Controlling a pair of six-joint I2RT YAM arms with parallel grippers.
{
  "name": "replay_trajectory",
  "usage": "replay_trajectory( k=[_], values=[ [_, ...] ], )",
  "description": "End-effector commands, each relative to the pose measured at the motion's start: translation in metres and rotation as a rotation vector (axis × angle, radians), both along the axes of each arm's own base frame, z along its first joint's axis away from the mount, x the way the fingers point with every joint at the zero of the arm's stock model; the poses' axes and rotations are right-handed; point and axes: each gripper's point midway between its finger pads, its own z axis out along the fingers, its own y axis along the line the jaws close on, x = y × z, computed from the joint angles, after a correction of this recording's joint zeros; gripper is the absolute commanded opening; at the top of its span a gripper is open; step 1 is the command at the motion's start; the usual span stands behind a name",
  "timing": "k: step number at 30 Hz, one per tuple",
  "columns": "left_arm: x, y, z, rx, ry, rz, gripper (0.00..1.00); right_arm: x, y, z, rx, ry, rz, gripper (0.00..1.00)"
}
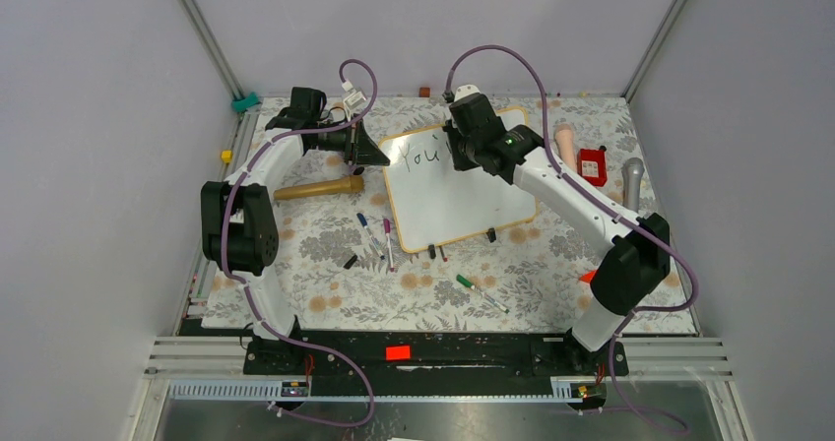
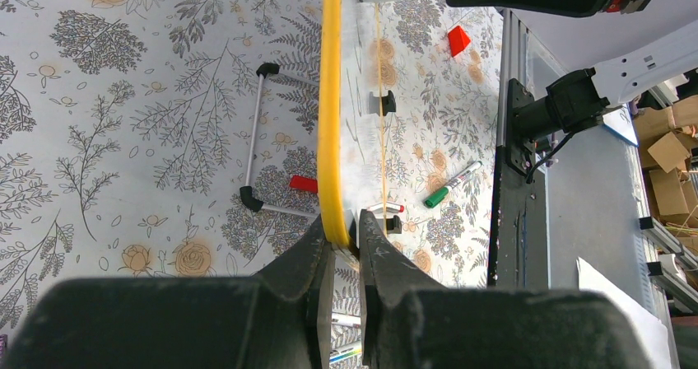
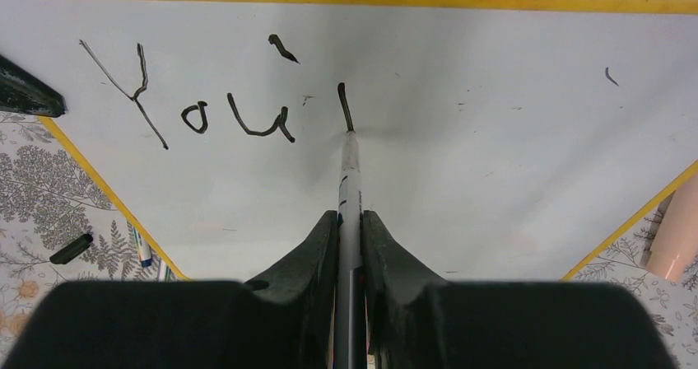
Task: Write a sentence on the whiteboard
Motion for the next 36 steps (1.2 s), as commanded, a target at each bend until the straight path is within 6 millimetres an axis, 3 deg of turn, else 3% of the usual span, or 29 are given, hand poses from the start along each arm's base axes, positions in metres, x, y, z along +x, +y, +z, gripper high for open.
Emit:
replay_trajectory(
  k=[1, 10, 19, 36],
  values=[
    [-0.019, -0.007, -0.041, 0.104, 0.003, -0.044, 0.0, 0.012, 0.003, 0.018, 0.028, -0.046, -0.013, 0.0],
    [-0.019, -0.007, -0.041, 0.105, 0.004, -0.044, 0.0, 0.026, 0.01, 0.031, 0.032, -0.08, -0.014, 0.0],
    [-0.019, -0.007, -0.041, 0.102, 0.005, -0.045, 0.0, 0.034, -0.002, 0.032, 0.009, -0.099, -0.064, 0.0],
    [-0.018, -0.007, -0.042, 0.1, 0.008, -0.045, 0.0, 0.032, -0.011, 0.039, 0.027, -0.108, -0.085, 0.0]
  ],
)
